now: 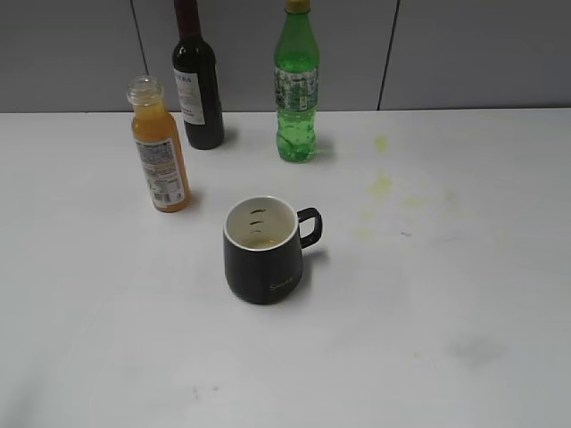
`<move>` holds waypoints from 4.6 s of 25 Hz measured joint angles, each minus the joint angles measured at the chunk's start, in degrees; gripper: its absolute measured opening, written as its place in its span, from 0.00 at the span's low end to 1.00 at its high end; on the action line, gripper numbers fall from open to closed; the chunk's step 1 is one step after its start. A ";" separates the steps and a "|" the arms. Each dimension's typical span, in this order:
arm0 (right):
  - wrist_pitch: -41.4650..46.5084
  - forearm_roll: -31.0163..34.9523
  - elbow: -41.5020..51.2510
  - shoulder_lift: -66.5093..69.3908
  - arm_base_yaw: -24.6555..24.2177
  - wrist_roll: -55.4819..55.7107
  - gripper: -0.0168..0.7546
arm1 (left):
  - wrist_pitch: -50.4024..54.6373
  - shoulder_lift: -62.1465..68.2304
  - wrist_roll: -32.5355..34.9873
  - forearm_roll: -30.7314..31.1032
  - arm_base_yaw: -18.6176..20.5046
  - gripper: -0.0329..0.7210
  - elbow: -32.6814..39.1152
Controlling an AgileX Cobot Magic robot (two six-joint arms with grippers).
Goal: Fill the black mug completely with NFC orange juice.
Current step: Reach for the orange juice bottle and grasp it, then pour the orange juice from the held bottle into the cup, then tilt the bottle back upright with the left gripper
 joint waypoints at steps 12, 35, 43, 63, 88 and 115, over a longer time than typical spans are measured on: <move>0.00 0.00 0.00 0.00 0.00 0.00 0.74 | -49.87 38.00 0.00 -0.33 -4.63 0.82 8.40; 0.00 0.00 0.00 0.00 0.00 0.00 0.74 | -82.51 96.67 -0.61 7.93 -12.55 0.89 -4.43; 0.00 0.00 0.00 0.00 0.00 0.00 0.74 | -79.56 104.65 -0.61 9.30 -12.62 0.89 -15.68; 0.00 0.00 0.00 0.00 0.00 0.00 0.74 | -76.37 113.59 -0.92 13.77 -12.62 0.66 -28.56; 0.02 0.00 0.00 0.00 0.00 0.00 0.74 | -74.67 102.54 -0.92 27.04 -13.44 0.66 -22.42; 0.02 0.00 0.00 0.00 0.00 0.00 0.74 | -70.76 101.76 21.60 26.60 -18.45 0.66 -22.01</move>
